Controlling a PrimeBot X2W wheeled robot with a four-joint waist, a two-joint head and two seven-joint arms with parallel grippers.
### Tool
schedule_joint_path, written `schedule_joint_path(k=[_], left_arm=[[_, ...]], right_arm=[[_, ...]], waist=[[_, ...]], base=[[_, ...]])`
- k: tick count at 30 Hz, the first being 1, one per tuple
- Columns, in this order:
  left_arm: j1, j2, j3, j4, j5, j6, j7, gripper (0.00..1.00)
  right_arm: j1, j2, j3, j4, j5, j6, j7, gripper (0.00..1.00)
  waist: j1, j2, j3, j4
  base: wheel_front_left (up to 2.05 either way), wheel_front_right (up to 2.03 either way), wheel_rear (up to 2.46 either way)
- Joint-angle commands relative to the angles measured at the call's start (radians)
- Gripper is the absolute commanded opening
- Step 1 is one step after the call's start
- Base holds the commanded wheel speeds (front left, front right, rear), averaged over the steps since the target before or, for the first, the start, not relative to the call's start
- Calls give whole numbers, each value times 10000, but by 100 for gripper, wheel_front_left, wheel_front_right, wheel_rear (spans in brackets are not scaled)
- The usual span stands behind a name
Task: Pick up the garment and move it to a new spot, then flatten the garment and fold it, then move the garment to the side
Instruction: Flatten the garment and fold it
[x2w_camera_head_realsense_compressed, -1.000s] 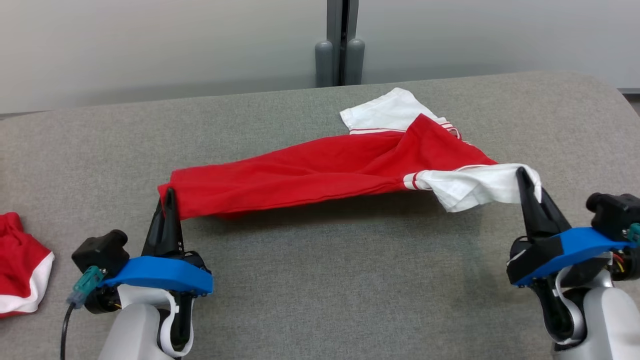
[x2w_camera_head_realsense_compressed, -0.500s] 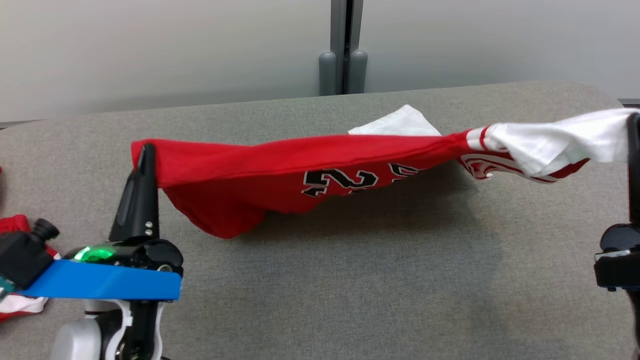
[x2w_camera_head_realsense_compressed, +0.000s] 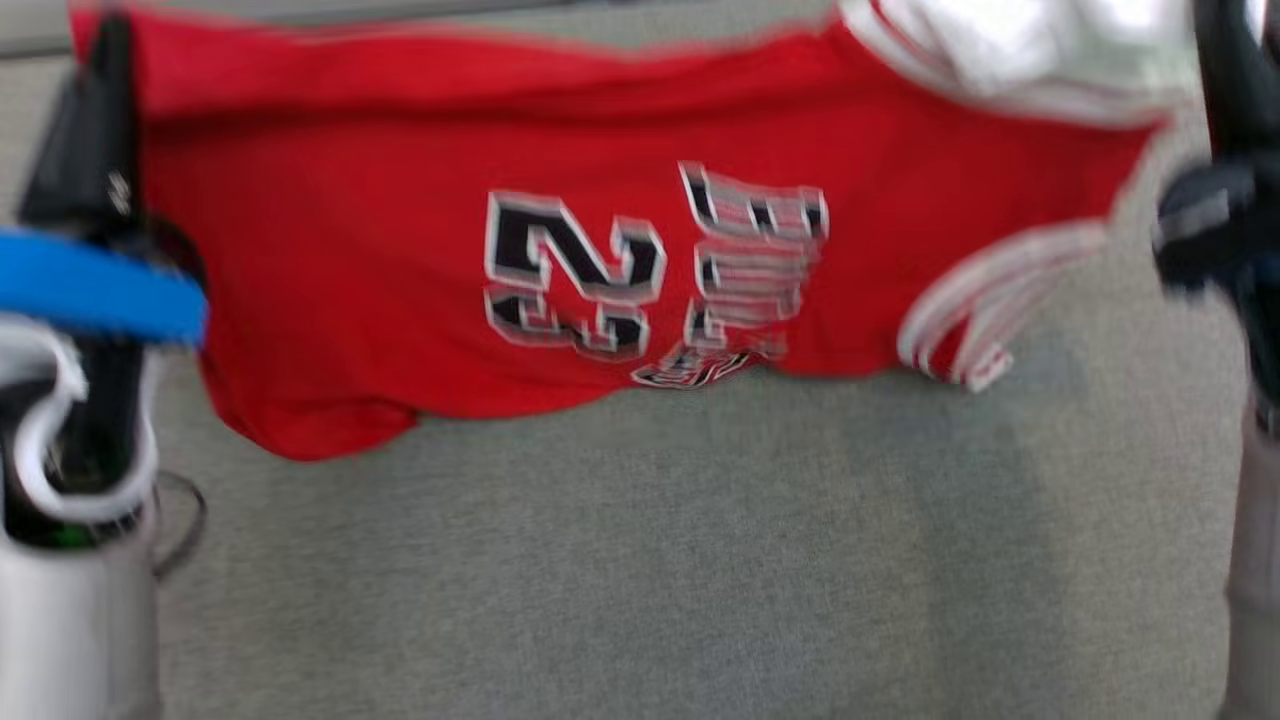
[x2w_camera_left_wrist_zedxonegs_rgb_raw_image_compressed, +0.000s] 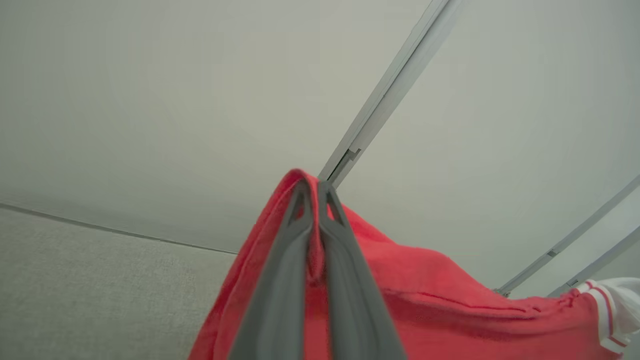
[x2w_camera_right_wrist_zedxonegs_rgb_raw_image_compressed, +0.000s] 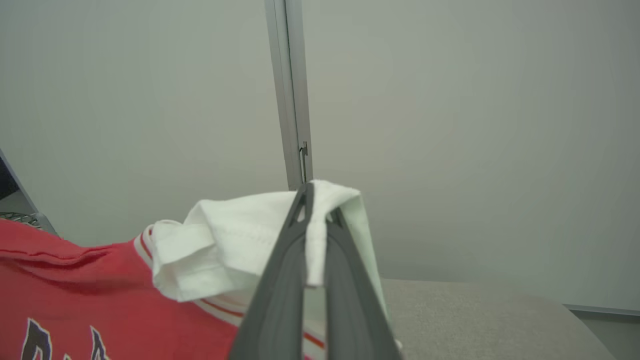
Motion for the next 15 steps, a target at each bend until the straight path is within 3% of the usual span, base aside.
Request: schedule_joint_path(k=[1, 4, 8, 11, 15], left_arm=[[-666, 147, -18, 378, 184, 42, 113, 0], [-2414, 498, -25, 1410, 494, 132, 214, 0], [-4497, 895, -178, 2674, 983, -9, 82, 0], [-5940, 878, -213, 3296, 1263, -147, -570, 0], [-7404, 768, -382, 3975, 1504, -617, -1472, 0]], right_arm=[[-827, -201, 157, 594, 40, -4, -181, 0], [-2985, -451, 890, 2493, -13, 3, -726, 0], [-5719, -252, 981, 4699, -401, -2, -2133, 0], [-7367, -108, 879, 5775, -910, -1, -3288, 0], [-8812, -397, 1164, 6545, -1711, -1, -4657, 0]], waist=[[-1, 0, 548, 237], [-1, 0, 1174, 112], [-1, 0, 1492, -64], [-1, 0, 1593, -32], [-1, 0, 1683, -20]], base=[[0, 0, 0], [0, 0, 0], [0, 0, 0], [0, 0, 0], [0, 0, 0]])
